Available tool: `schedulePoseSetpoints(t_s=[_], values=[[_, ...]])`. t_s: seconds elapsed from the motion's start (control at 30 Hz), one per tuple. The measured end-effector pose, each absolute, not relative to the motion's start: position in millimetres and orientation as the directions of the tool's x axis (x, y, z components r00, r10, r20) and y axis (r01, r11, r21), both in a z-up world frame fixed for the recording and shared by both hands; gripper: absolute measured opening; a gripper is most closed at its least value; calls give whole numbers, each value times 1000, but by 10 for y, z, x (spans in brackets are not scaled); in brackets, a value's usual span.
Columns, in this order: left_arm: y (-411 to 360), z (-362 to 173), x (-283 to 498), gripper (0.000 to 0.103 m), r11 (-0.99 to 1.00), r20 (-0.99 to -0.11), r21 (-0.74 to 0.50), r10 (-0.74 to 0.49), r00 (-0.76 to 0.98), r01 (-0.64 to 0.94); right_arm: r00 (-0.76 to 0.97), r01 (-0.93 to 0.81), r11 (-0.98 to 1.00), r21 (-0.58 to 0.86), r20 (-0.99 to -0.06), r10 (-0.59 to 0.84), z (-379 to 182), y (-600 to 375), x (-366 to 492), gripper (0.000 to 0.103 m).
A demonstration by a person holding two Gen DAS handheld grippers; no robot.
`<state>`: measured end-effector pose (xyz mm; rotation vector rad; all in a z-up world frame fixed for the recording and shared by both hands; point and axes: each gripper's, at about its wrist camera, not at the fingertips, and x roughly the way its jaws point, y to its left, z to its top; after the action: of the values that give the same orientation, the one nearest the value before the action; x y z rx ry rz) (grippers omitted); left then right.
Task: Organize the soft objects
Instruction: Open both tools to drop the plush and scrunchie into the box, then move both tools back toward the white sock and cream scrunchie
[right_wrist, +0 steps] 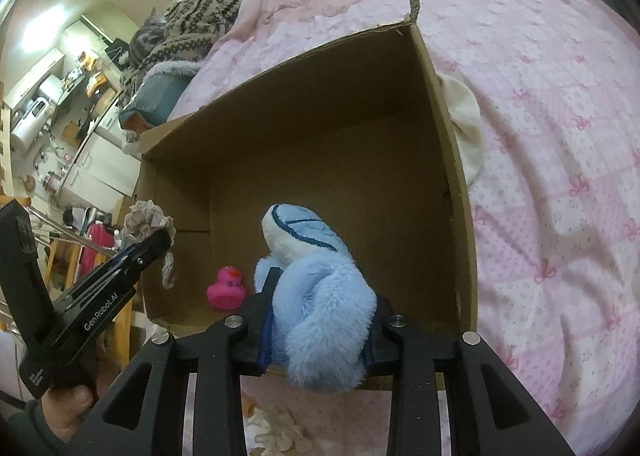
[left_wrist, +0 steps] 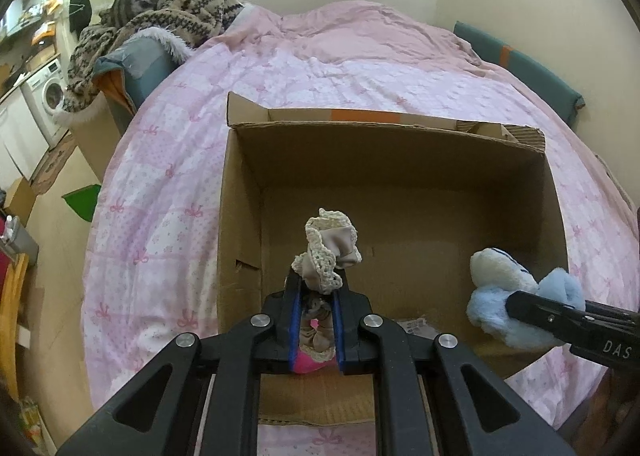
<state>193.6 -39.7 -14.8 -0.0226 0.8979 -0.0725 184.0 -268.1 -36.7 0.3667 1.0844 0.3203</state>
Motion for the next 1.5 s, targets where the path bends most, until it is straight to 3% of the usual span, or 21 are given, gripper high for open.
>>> schedulePoseSetpoints(t_s=[0.2, 0.3, 0.47, 0.67, 0.77, 0.83, 0.9, 1.0, 1.1, 1.5], values=[[-388, -175, 1944, 13, 998, -791, -53, -70, 608, 46, 439, -78, 901, 426, -797, 415, -363, -2648, 1841, 35], [-386, -178, 1944, 14, 997, -792, -55, -72, 607, 46, 441, -77, 902, 426, -797, 414, -360, -2649, 1842, 46], [-395, -178, 1928, 15, 997, -787, -54, -73, 613, 50, 458, -85, 898, 431, -784, 420, -319, -2656, 1844, 47], [-396, -174, 1926, 19, 997, -788, -55, -72, 611, 47, 486, -95, 895, 436, -764, 423, -269, -2675, 1805, 58], [-389, -157, 1920, 28, 997, -786, -58, -73, 613, 45, 507, -95, 894, 439, -751, 423, -222, -2687, 1801, 67], [-390, -143, 1908, 42, 997, -783, -58, -72, 618, 43, 521, -95, 896, 434, -745, 417, -186, -2691, 1796, 74], [-386, -112, 1893, 65, 997, -777, -64, -79, 624, 46, 527, -98, 896, 433, -741, 416, -167, -2695, 1798, 84], [-383, -35, 1840, 65, 994, -755, -90, -111, 646, 66, 533, -109, 895, 432, -735, 419, -136, -2685, 1793, 87], [-412, 6, 1821, 66, 994, -751, -76, -107, 652, 76, 555, -114, 891, 440, -716, 424, -88, -2696, 1774, 99], [-306, 126, 1720, 66, 995, -751, -88, -97, 654, 47, 571, -124, 902, 414, -714, 406, -16, -2685, 1722, 99]])
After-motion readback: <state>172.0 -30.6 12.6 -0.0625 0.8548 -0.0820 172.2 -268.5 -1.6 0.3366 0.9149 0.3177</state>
